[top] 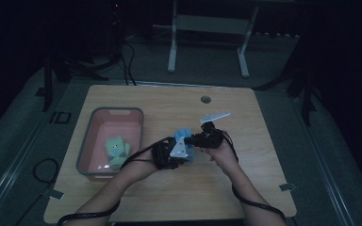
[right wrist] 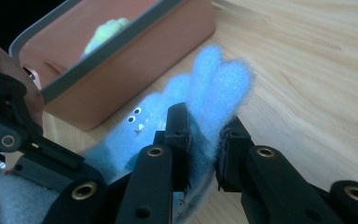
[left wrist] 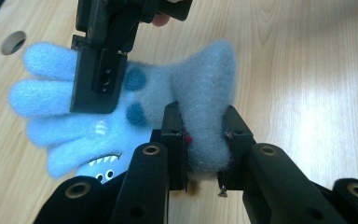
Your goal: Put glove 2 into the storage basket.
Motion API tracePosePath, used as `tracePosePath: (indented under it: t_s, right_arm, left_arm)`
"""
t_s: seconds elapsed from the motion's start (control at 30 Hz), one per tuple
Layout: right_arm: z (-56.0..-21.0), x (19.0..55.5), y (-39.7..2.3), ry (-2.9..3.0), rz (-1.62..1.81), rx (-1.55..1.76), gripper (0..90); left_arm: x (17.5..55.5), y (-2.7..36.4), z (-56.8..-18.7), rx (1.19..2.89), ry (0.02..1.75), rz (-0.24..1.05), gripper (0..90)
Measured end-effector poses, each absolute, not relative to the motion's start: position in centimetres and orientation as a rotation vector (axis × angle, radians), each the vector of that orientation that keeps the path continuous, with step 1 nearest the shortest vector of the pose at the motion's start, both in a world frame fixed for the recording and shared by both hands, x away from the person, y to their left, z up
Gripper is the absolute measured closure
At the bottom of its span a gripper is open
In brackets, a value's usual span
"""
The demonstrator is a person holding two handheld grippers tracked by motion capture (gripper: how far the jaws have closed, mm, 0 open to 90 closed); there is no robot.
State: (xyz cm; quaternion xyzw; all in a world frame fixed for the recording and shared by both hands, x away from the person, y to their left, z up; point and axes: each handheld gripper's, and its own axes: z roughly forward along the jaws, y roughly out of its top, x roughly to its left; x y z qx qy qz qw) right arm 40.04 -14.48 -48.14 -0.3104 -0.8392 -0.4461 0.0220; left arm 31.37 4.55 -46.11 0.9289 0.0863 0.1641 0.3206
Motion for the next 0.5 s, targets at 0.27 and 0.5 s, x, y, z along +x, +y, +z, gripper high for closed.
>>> tracePosePath:
  t_s: [0.27, 0.5]
  right_arm:
    - [-46.7, 39.8, -11.6, -2.637, -1.414, -0.877, 77.8]
    - [-46.0, 39.8, -8.6, -2.639, -1.429, -0.822, 77.8]
  left_arm:
    - [30.7, 7.0, -45.0, 2.452, 0.246, 0.473, 76.6]
    - [30.3, 9.6, -44.6, 2.453, 0.282, 0.494, 76.6]
